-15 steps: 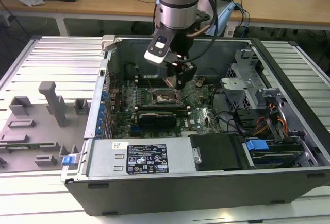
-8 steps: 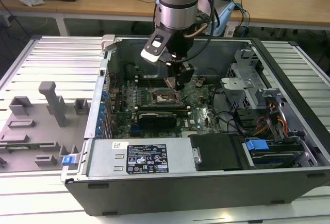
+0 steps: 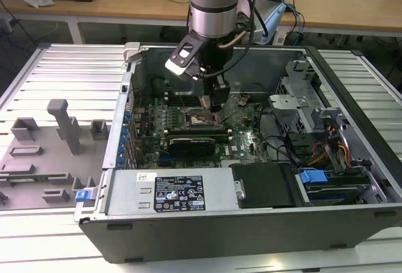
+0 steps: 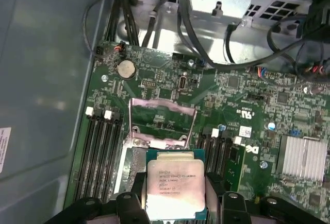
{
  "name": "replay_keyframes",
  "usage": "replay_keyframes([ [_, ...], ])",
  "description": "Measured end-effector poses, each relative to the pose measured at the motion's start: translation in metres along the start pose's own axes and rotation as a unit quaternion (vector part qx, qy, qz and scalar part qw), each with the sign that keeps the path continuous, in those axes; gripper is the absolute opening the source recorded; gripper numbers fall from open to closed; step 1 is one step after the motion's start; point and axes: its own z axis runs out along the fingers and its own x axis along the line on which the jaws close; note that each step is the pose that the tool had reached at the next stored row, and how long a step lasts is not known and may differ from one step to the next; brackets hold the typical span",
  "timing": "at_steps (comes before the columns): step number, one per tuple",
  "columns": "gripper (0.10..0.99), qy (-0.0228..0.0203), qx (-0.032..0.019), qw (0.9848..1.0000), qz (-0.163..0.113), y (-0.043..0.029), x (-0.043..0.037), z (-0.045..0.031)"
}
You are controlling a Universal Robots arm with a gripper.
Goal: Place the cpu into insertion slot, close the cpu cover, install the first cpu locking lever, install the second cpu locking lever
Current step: 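Place the cpu into insertion slot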
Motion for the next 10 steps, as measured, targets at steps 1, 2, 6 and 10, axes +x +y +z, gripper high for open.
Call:
replay_keyframes([
  [1, 0.541, -0.0001, 0.0000, 1.0000, 0.001, -0.0009, 0.0008, 0.0001],
  [2, 0.541, -0.0001, -0.0001, 1.0000, 0.002, -0.0018, 0.0016, 0.0004],
  [6, 0.541, -0.0010, -0.0002, 0.9999, 0.012, -0.0068, 0.0035, 0.0039],
  [10, 0.541, -0.0030, -0.0004, 0.9995, 0.030, -0.0102, 0.0041, 0.0119],
])
